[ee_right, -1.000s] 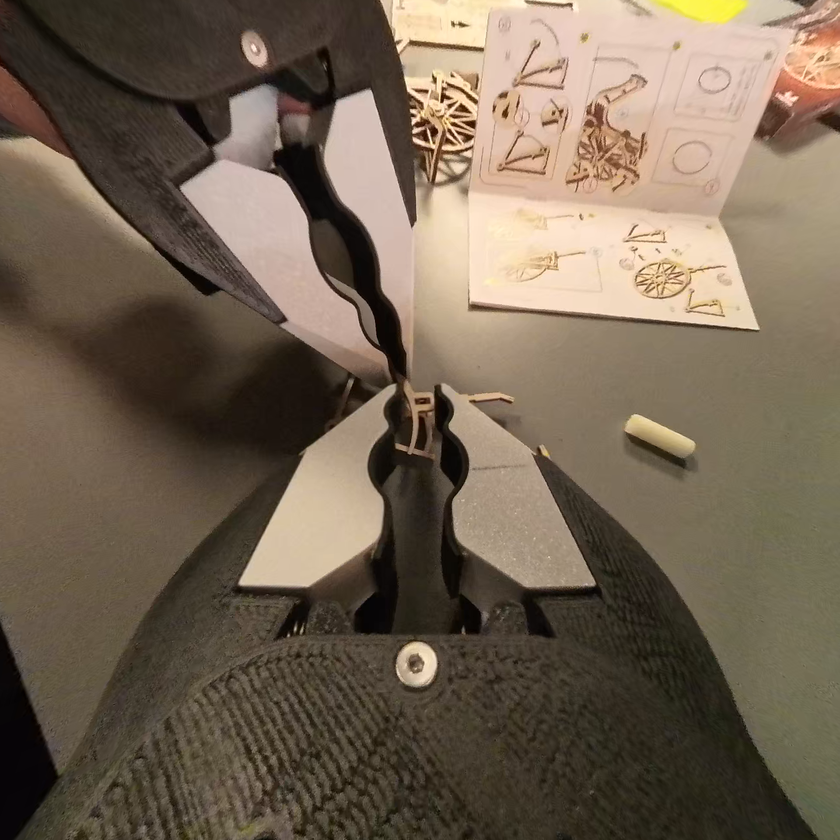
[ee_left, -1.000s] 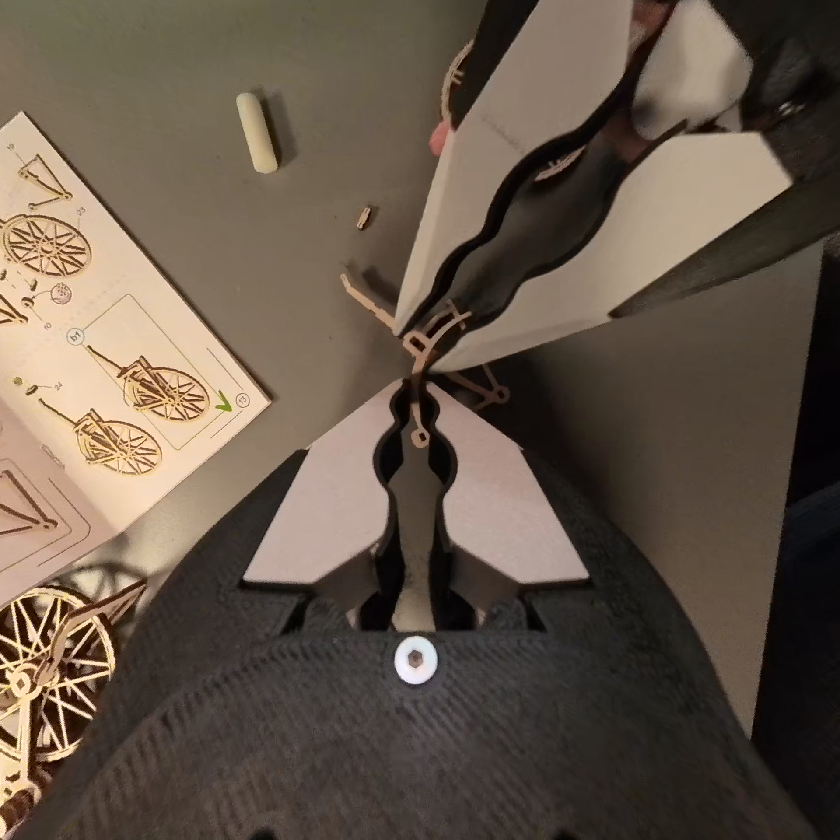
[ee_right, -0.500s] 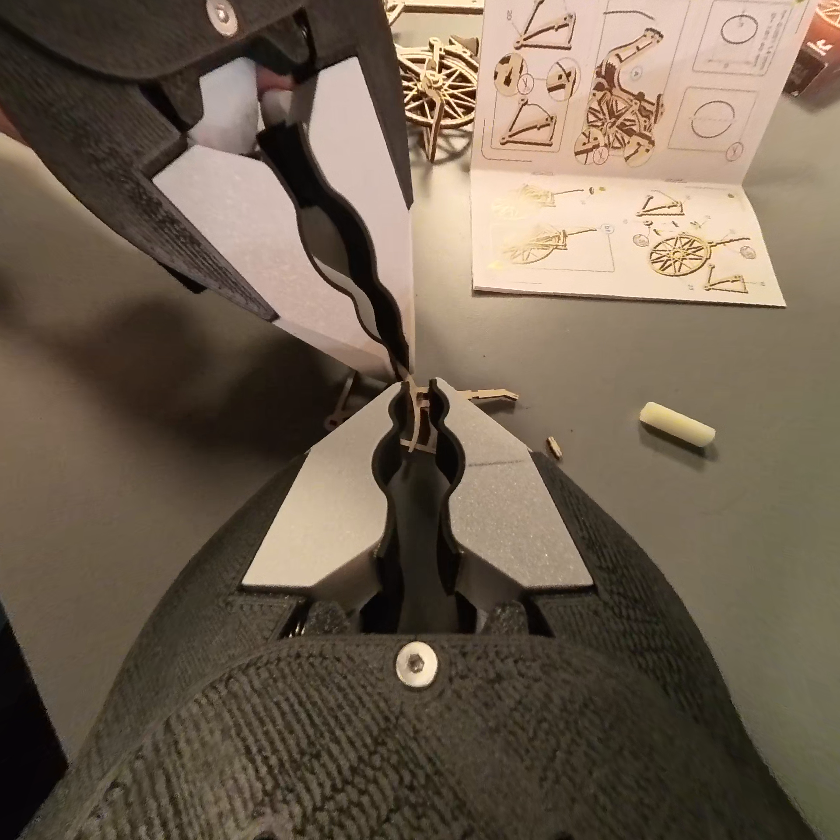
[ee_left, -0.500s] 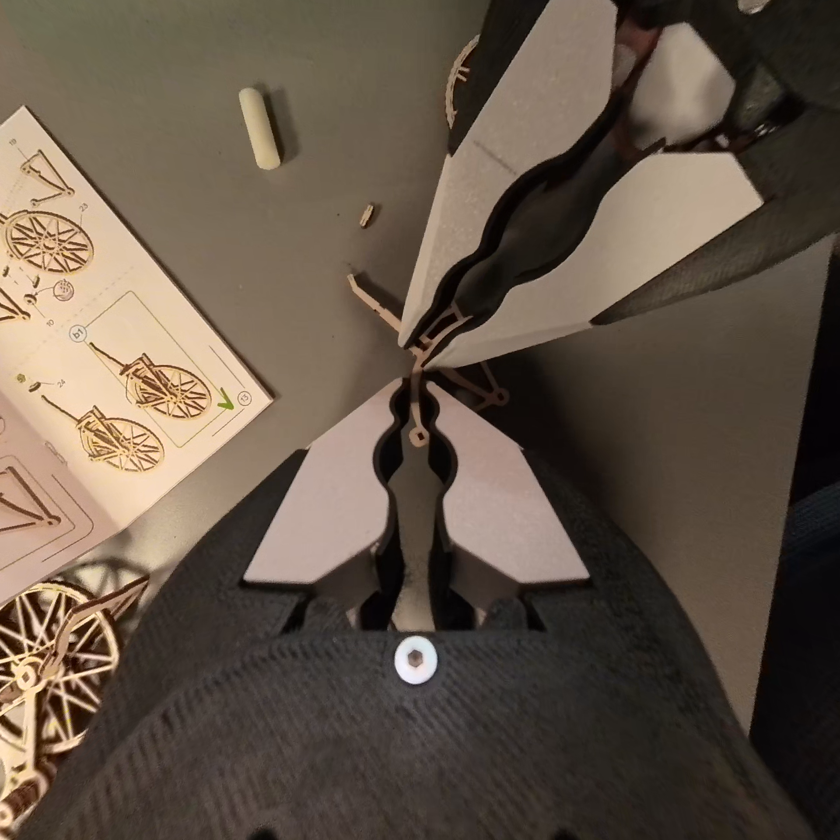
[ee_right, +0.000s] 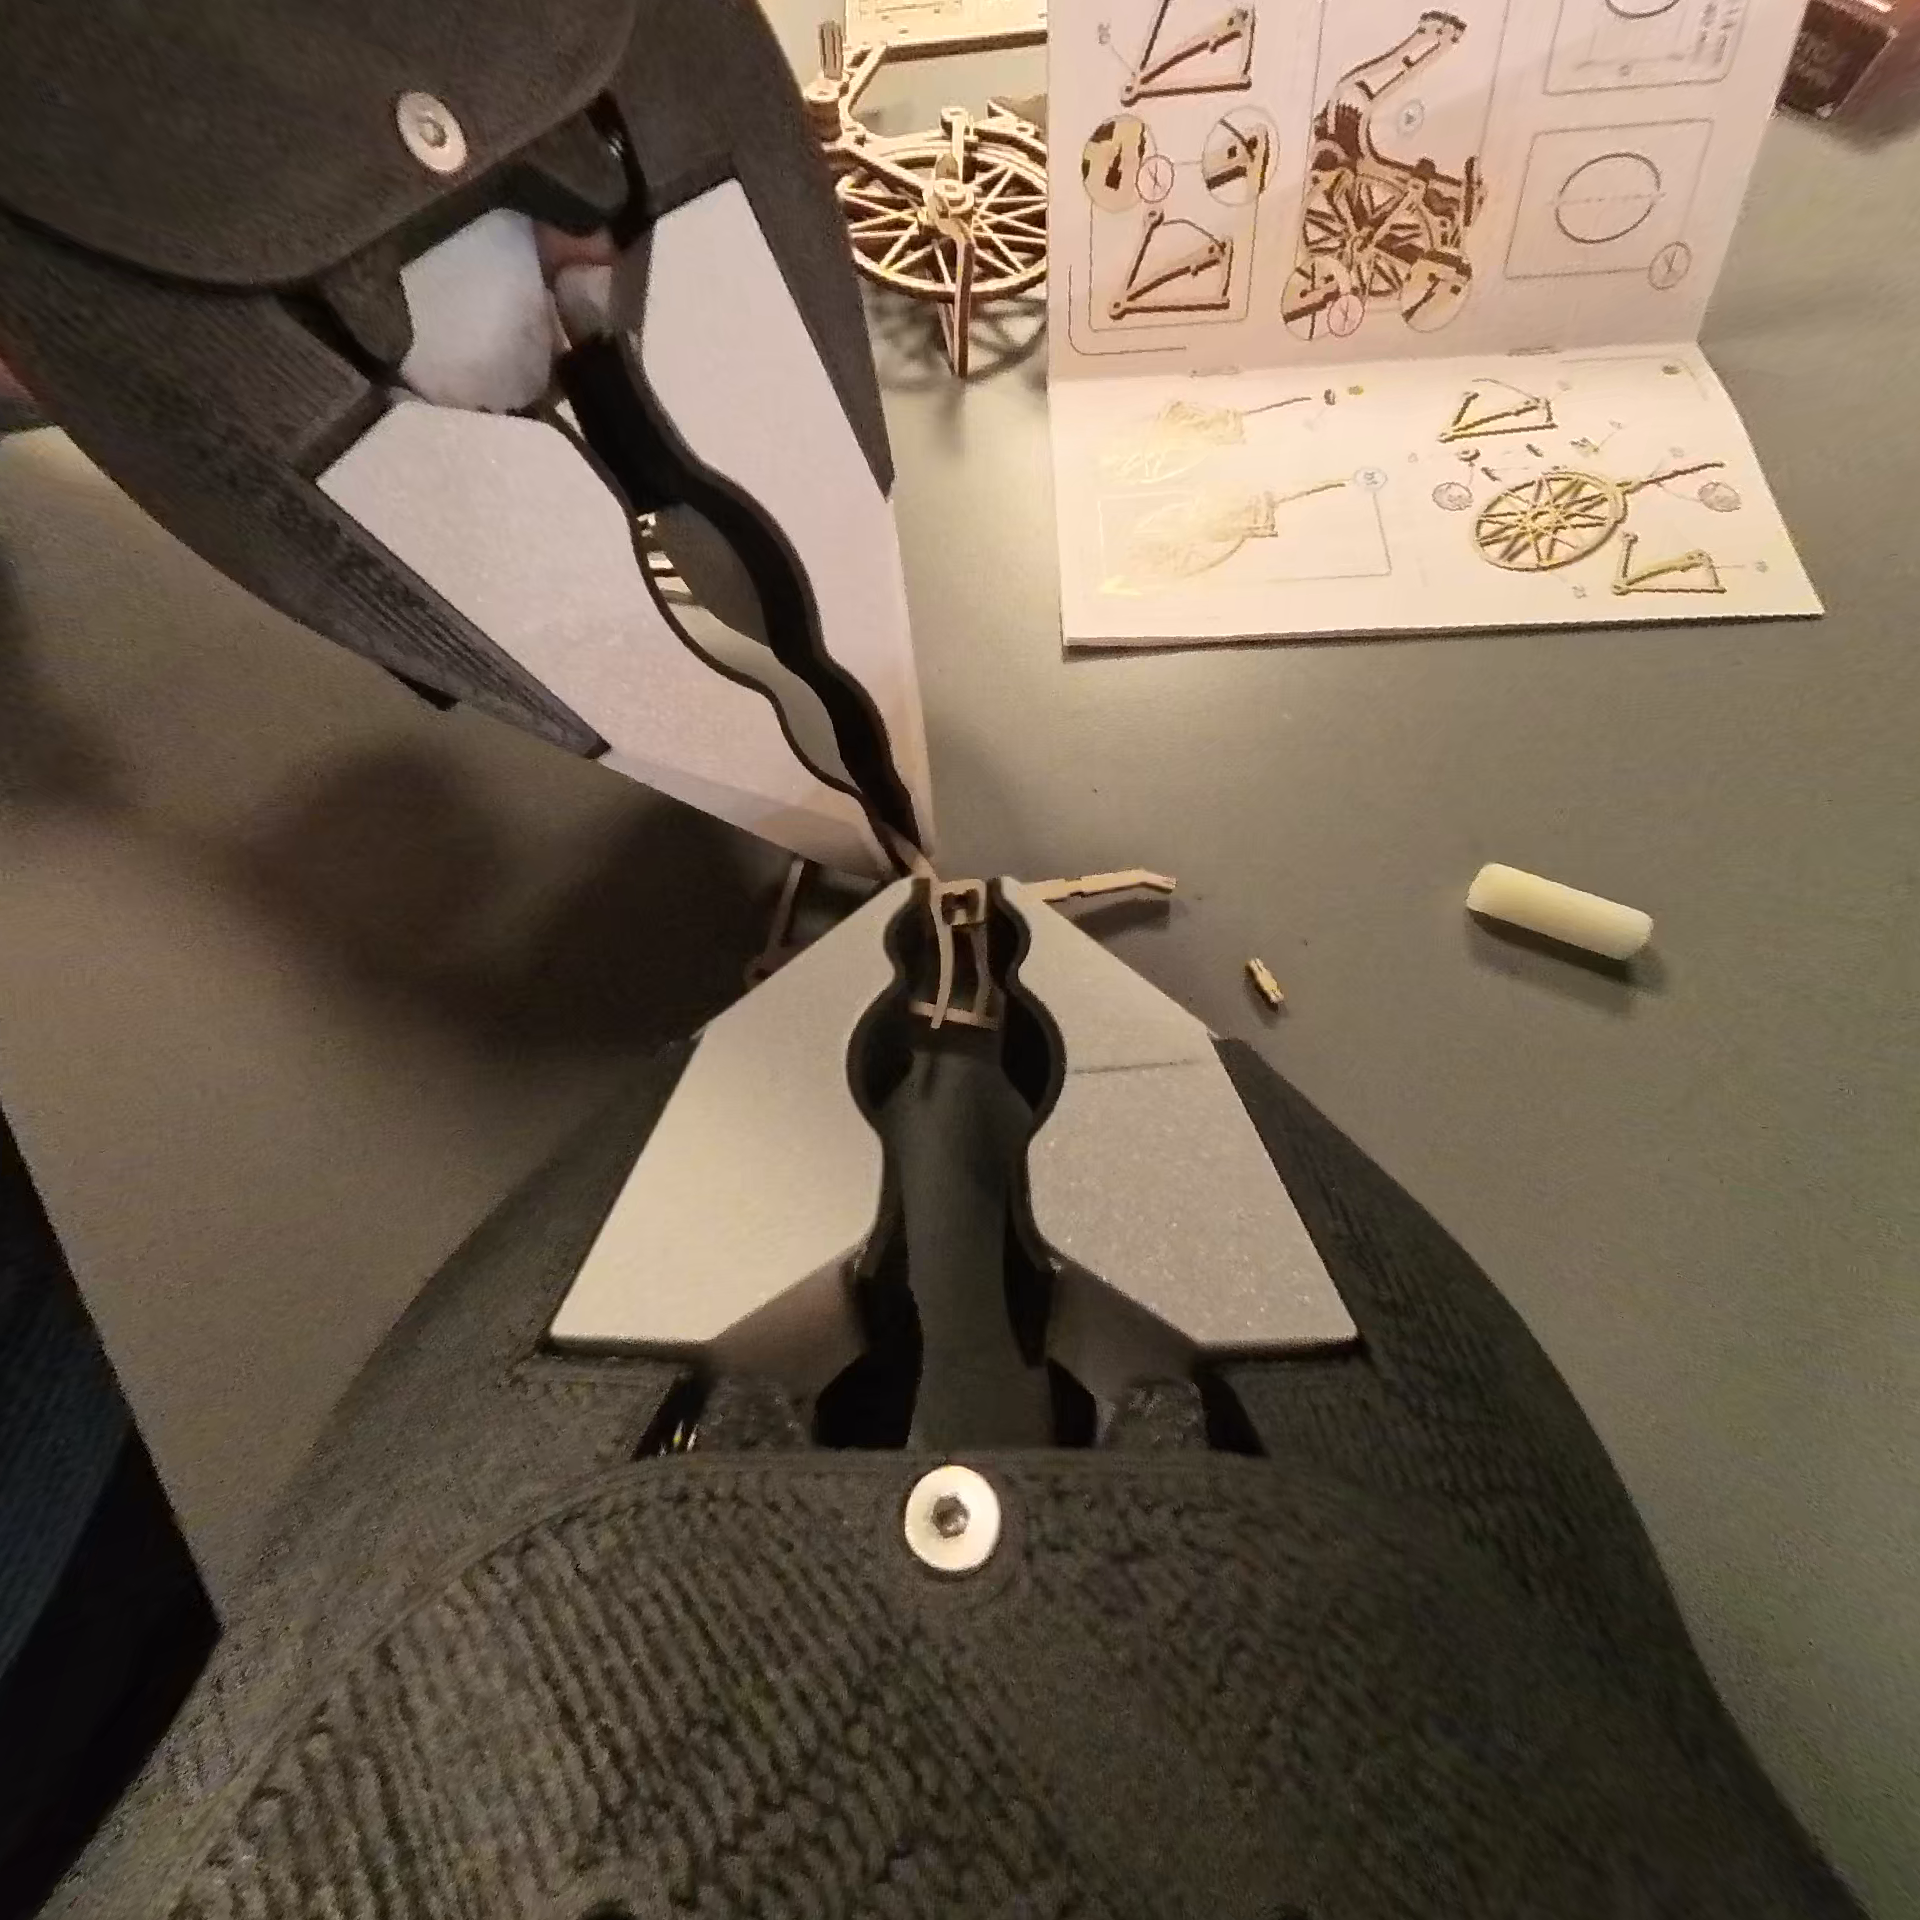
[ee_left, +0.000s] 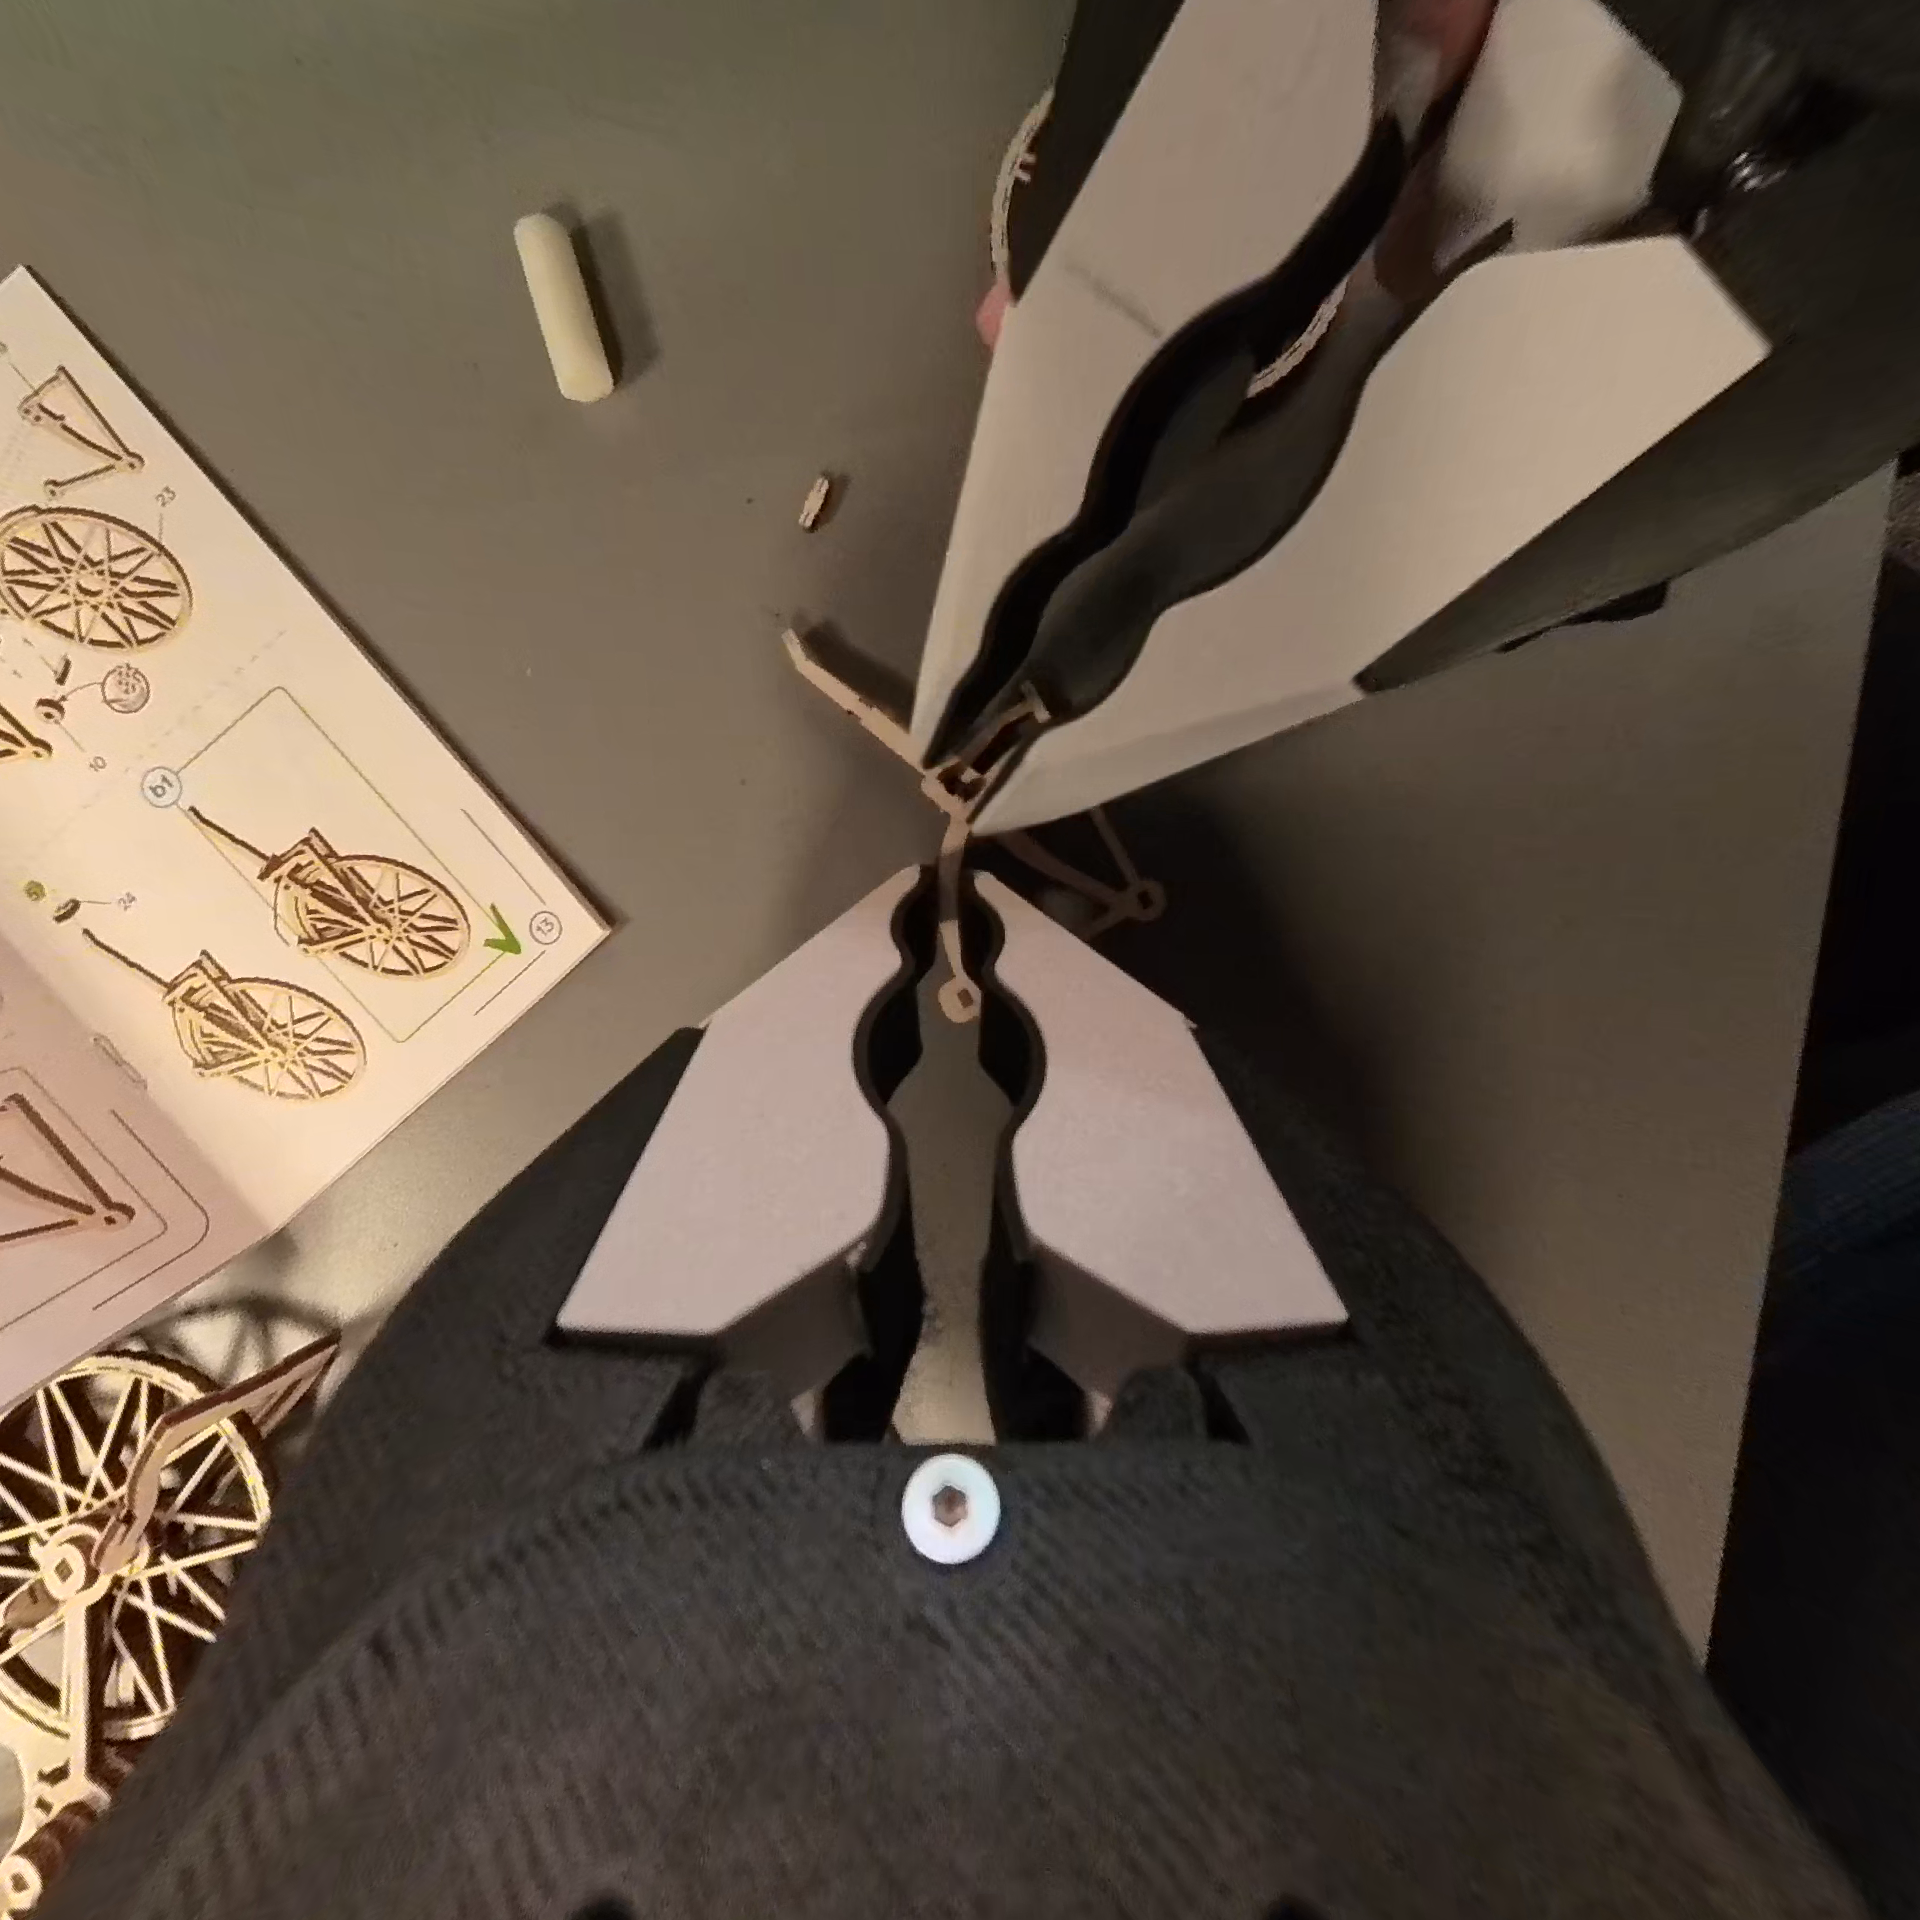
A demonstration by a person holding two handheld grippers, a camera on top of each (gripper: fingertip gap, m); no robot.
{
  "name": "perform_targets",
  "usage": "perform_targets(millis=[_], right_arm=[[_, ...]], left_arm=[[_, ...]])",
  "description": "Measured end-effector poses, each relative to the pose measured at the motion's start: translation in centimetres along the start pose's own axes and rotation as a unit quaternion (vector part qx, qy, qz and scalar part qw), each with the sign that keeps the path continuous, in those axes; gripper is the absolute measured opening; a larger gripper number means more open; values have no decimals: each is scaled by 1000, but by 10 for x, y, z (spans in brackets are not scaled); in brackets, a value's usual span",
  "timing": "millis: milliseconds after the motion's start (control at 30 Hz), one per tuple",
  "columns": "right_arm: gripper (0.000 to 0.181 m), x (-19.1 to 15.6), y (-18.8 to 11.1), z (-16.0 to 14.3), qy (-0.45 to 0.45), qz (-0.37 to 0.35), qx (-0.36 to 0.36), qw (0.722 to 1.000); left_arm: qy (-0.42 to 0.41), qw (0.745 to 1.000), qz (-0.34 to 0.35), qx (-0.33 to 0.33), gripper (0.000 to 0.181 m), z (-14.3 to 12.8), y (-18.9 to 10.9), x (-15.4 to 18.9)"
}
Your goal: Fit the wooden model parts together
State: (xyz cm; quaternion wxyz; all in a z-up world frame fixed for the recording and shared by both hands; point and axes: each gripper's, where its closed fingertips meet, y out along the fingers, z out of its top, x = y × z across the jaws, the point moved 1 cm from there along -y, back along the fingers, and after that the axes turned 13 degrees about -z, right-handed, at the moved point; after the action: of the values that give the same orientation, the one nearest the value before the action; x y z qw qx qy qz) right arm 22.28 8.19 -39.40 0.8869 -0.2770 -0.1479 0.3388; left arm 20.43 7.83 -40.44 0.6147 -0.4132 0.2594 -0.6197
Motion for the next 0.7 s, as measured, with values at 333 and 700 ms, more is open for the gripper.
perform_targets(millis=[333, 700], right_arm=[[7, -1, 1, -3, -19, -6, -4, 1000], [7, -2, 3, -4, -72, -4, -74, 995]], left_arm=[[4, 1000, -5, -3, 3, 0, 0, 0], [4, 1000, -20, -3, 17, -2, -4, 0]])
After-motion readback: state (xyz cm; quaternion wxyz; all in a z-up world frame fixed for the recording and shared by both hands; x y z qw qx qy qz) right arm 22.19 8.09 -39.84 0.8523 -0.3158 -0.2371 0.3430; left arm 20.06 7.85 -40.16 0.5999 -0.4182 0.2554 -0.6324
